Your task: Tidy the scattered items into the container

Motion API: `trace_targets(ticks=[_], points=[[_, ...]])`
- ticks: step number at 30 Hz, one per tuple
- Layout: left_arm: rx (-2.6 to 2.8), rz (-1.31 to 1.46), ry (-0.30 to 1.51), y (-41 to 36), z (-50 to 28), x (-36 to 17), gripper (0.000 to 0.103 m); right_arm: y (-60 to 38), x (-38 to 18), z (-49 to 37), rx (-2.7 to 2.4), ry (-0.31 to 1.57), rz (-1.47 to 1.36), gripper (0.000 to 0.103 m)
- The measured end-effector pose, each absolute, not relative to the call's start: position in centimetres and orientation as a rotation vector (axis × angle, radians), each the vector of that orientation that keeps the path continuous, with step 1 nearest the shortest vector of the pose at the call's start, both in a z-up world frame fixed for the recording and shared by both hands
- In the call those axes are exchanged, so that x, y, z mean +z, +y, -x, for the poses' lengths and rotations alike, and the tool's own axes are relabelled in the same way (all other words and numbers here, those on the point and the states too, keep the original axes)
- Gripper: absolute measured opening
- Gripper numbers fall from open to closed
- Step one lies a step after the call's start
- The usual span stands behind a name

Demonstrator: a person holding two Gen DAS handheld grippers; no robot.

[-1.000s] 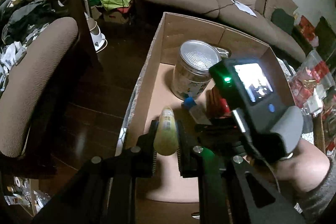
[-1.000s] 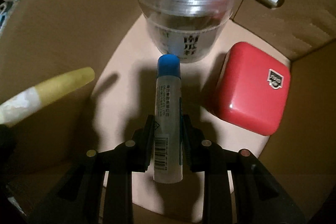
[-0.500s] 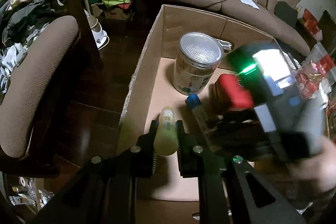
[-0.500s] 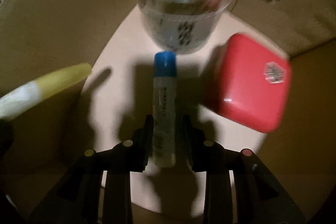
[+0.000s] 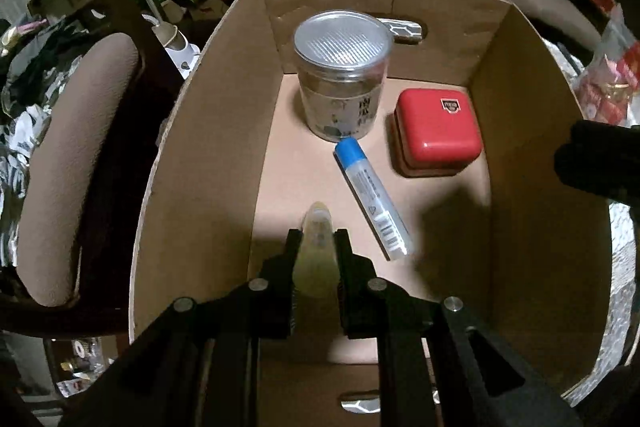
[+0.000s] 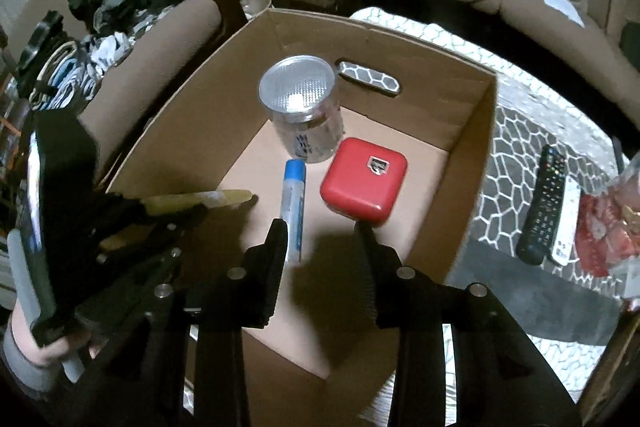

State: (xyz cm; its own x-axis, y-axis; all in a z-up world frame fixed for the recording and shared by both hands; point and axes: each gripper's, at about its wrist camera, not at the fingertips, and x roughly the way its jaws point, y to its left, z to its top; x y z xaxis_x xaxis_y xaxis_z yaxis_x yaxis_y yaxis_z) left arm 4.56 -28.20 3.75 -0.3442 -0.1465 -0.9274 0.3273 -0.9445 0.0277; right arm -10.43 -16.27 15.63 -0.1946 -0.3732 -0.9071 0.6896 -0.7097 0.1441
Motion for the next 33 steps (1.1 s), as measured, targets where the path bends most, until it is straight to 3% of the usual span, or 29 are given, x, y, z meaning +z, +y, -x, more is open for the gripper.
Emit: trace_targets(ticks=[33], points=[[-2.208,-1.690,0.206,-26.9,-1.3,1.6,0.016,-13.1,12.1,8.8,-1.891,0.327,-1.339,0.033]])
